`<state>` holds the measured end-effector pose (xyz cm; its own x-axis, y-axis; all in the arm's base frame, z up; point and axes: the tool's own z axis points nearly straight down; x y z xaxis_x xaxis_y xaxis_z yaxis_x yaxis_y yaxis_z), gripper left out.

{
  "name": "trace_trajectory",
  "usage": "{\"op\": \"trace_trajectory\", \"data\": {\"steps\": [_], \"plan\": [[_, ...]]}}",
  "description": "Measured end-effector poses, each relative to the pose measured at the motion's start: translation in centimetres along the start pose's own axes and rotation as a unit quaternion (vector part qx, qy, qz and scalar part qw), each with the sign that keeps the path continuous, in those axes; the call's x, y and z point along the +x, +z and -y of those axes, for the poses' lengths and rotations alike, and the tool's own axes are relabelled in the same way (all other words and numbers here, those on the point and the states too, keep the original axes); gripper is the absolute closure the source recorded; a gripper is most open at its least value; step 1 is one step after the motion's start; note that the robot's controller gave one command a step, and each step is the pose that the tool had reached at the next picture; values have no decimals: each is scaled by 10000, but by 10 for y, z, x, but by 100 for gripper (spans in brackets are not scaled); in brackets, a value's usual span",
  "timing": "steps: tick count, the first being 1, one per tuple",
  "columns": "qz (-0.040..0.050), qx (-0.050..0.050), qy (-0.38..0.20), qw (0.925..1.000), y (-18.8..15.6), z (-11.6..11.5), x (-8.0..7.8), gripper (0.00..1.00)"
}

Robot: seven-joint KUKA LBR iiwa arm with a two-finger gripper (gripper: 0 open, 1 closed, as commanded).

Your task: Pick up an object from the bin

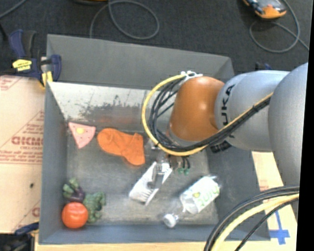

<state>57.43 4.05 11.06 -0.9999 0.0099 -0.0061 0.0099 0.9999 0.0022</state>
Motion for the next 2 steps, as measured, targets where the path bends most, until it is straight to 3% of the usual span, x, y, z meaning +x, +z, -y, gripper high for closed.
{"op": "trace_trajectory", "data": {"steps": [2], "plan": [[-1, 0, -6, 10000, 0, 0, 0, 0]]}}
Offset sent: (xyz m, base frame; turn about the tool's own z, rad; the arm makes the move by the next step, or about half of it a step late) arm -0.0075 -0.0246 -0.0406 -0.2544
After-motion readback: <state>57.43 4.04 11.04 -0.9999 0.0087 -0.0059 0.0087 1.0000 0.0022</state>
